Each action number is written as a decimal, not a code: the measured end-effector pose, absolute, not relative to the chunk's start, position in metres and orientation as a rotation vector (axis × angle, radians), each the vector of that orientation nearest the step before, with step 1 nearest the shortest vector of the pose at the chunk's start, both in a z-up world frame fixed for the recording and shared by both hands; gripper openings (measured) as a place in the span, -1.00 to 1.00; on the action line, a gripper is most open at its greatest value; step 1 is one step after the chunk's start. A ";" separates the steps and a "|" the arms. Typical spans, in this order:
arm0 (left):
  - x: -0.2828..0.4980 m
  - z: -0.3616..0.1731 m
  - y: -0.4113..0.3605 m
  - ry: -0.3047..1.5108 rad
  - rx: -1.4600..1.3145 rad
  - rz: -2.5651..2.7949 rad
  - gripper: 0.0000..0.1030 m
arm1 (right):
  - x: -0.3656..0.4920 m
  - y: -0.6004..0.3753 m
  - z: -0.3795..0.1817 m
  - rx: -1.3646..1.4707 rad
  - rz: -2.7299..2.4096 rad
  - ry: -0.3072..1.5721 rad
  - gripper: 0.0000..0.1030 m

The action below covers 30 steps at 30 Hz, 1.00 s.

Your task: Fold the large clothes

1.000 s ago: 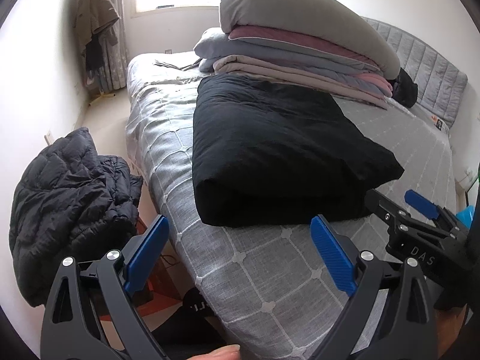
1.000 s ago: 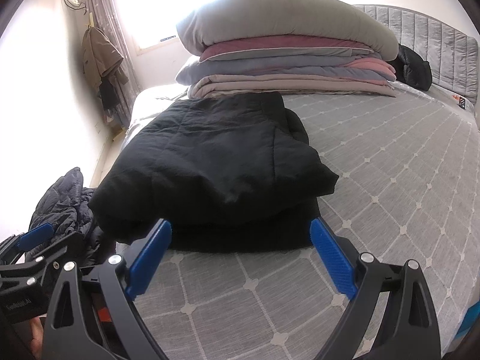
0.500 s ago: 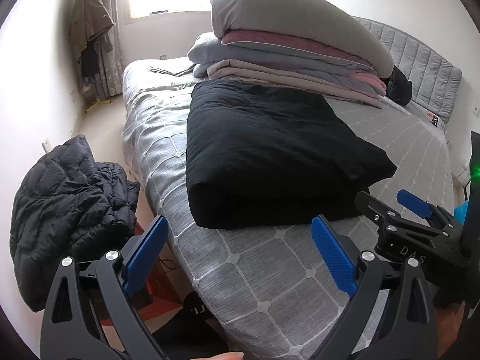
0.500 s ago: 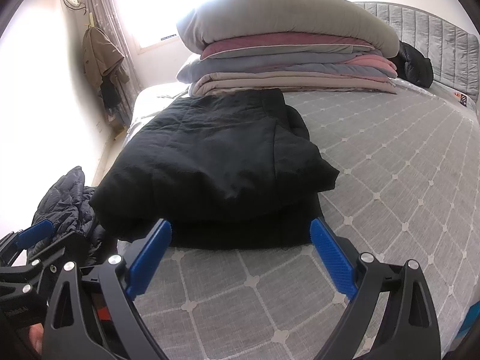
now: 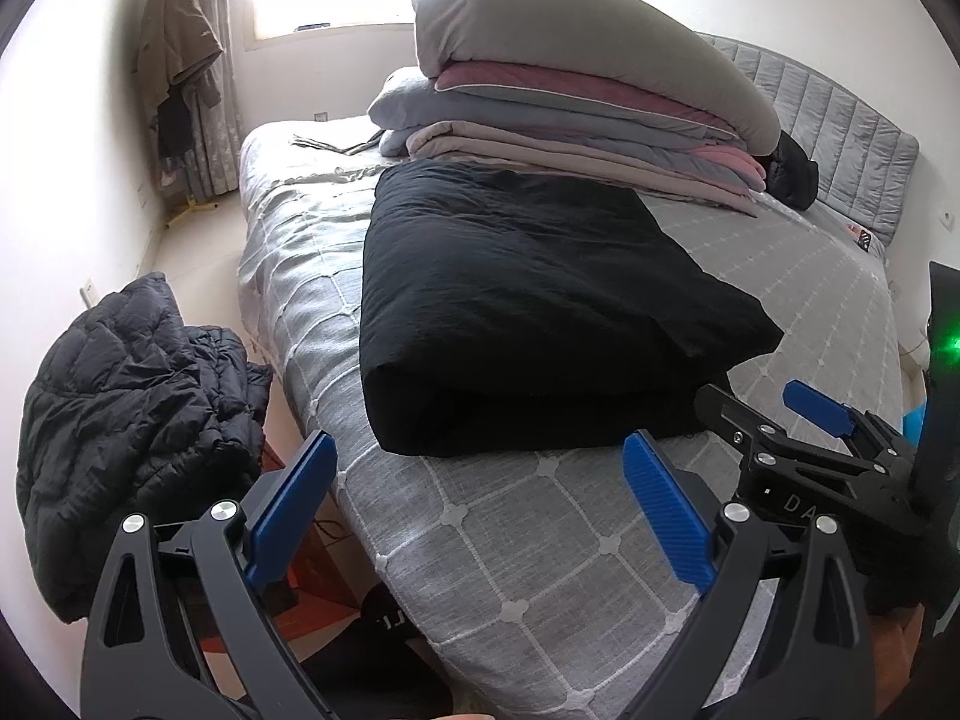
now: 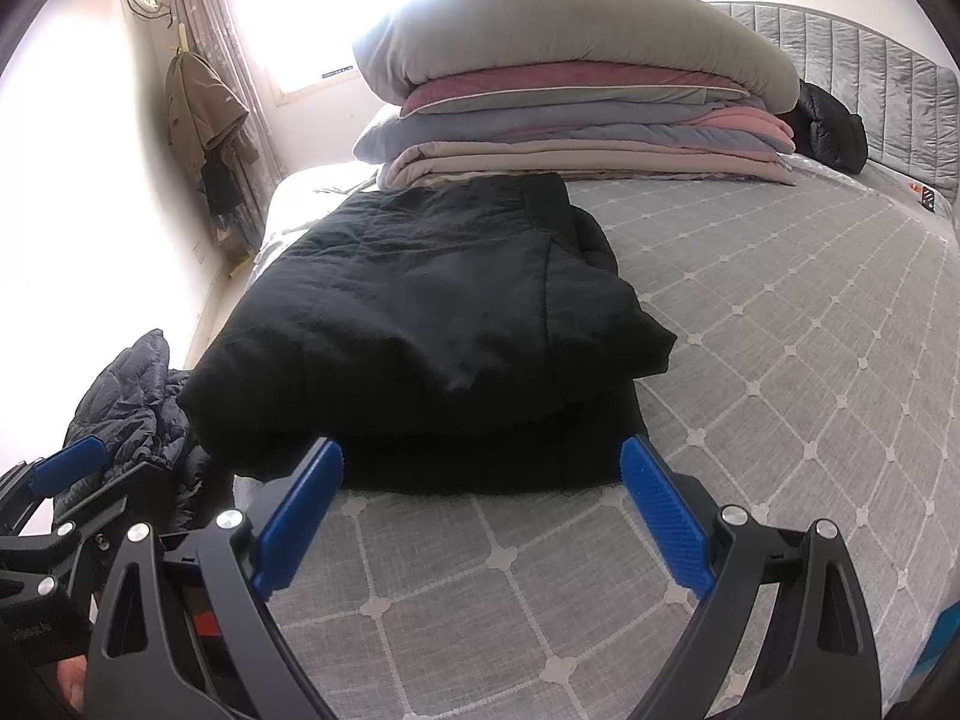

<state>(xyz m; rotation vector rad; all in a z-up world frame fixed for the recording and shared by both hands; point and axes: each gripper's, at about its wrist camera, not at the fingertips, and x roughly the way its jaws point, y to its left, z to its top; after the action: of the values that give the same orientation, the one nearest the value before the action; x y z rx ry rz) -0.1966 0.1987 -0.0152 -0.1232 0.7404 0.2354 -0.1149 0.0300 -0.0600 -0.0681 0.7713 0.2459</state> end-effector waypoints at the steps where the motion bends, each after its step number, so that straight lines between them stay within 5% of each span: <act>1: -0.197 -0.015 0.199 0.738 -0.123 0.237 0.80 | -0.115 0.030 -0.060 -0.068 0.246 0.772 0.76; 30: -0.197 -0.016 0.193 0.747 -0.105 0.243 0.80 | -0.115 0.029 -0.063 -0.068 0.248 0.781 0.76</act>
<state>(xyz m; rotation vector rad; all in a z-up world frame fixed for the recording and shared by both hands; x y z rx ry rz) -0.1966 0.1930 -0.0163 -0.1046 0.7469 0.2431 -0.1152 0.0285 -0.0629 -0.0680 0.7811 0.2484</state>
